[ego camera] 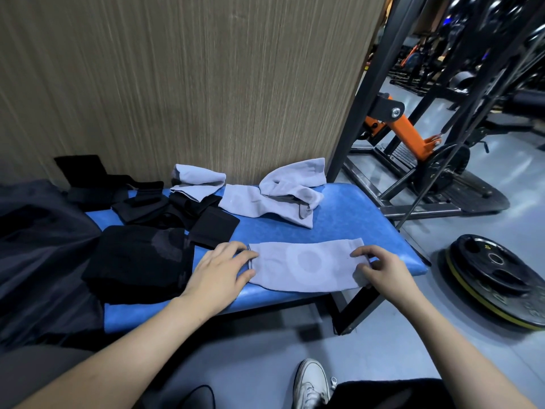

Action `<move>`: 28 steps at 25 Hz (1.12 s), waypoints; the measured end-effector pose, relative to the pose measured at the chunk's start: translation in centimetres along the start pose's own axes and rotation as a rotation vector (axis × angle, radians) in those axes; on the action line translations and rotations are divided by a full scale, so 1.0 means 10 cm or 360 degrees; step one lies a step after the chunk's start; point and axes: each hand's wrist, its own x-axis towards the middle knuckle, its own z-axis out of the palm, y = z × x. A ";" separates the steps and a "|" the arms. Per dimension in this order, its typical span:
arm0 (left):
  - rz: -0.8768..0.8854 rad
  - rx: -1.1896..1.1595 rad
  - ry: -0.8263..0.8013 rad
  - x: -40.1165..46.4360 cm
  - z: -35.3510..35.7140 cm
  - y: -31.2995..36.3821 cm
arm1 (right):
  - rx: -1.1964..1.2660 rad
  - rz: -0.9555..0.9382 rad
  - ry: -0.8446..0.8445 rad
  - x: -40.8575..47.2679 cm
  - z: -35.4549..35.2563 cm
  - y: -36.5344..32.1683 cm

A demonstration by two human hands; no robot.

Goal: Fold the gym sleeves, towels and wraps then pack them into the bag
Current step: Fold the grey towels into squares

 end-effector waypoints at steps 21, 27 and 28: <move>-0.0012 -0.0006 -0.0015 0.04 0.00 0.02 | -0.0089 -0.0680 -0.0590 -0.05 1.24 -1.10; -0.0168 -0.0265 0.0078 0.05 -0.07 0.07 | 0.0336 -0.0548 -0.0543 0.01 0.95 -1.02; -0.0162 -0.0297 0.0099 0.06 -0.08 0.08 | 0.0230 -0.0577 -0.0424 0.06 0.87 -0.96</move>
